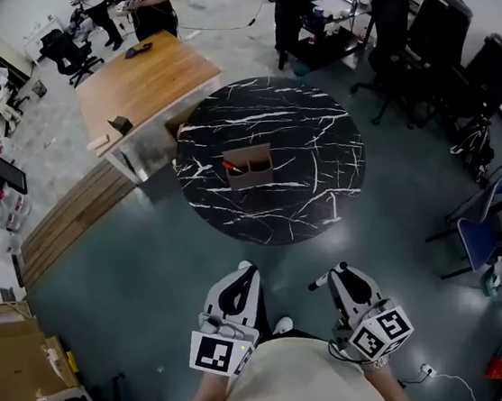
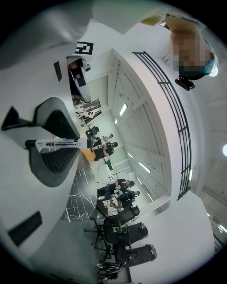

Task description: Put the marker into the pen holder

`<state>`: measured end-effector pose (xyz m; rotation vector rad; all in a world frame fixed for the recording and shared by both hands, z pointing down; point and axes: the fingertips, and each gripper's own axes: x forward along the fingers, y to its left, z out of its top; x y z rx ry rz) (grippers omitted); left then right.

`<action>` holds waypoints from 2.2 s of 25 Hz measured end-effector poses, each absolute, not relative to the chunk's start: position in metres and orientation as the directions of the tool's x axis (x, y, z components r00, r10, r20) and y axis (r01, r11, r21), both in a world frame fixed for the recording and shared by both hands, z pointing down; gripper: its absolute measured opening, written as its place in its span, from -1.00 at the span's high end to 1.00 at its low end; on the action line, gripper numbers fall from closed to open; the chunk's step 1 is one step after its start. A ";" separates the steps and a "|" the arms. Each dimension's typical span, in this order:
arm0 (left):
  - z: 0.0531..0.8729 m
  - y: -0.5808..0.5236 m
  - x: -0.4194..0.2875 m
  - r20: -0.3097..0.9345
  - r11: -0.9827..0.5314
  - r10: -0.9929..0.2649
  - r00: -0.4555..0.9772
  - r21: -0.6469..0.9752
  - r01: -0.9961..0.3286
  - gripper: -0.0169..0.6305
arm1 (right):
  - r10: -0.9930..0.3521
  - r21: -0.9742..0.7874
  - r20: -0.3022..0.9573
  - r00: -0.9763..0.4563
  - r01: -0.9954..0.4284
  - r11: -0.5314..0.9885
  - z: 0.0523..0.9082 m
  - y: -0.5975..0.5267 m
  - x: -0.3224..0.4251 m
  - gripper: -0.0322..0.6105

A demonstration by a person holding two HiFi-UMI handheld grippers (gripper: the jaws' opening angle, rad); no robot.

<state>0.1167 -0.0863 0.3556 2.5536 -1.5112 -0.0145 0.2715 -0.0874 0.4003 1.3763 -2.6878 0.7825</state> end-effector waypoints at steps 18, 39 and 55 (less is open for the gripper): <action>0.376 -0.339 0.021 0.053 -0.550 -0.814 0.579 0.254 -0.796 0.91 | -0.788 -0.143 0.228 -0.573 -0.820 0.554 0.385 -0.343 0.137 0.64; 0.477 -0.408 0.006 0.309 -0.235 -0.893 0.326 0.298 -0.925 0.91 | -0.561 -0.163 0.356 -0.748 -0.641 0.750 0.528 -0.489 0.098 0.64; 0.491 -0.420 0.013 0.338 -0.177 -0.897 0.285 0.317 -0.932 0.91 | -0.468 -0.157 0.434 -0.770 -0.576 0.802 0.557 -0.495 0.093 0.64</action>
